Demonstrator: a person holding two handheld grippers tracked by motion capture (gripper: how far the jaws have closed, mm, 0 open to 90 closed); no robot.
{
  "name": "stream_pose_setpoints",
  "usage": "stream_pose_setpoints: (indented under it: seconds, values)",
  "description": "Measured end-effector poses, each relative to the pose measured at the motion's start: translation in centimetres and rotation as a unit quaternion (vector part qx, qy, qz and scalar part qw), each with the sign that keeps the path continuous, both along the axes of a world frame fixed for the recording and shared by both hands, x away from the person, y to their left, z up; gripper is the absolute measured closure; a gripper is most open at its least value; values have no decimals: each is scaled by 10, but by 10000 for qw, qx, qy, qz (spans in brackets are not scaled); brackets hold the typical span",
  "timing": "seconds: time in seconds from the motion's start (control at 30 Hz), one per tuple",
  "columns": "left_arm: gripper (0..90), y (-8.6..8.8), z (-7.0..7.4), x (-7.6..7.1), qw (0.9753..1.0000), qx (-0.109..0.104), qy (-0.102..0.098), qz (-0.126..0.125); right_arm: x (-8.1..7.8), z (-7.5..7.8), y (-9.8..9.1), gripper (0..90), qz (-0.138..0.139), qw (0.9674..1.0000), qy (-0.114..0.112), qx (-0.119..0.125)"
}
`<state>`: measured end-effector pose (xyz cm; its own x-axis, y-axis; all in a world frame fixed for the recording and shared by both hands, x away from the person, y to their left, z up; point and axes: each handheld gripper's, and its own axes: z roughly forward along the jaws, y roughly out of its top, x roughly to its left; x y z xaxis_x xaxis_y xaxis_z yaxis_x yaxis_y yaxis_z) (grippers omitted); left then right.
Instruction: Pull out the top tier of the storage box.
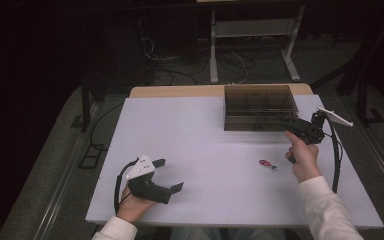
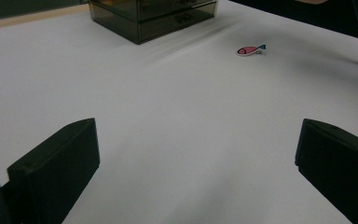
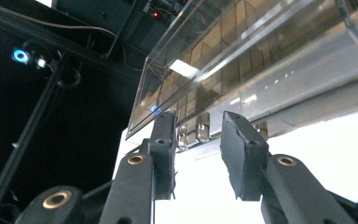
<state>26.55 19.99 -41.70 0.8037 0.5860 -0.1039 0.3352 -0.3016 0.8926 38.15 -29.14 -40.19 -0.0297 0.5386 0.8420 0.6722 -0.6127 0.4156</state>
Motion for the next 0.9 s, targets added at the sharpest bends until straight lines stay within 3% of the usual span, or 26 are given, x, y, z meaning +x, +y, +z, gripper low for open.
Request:
stream_pose_setpoints:
  seconds: [0.27,0.6,0.9]
  values:
    - [0,0,0,0,10000,7,8,2,3,22,-1,654,196,9980,-104,-592]
    - [0,0,-1,1,10000,3,12,4,10,40,0,638,486,9933,-168,-1036]
    - [0,0,-1,1,10000,17,19,-10,17,49,5,612,861,9829,-198,-1617]
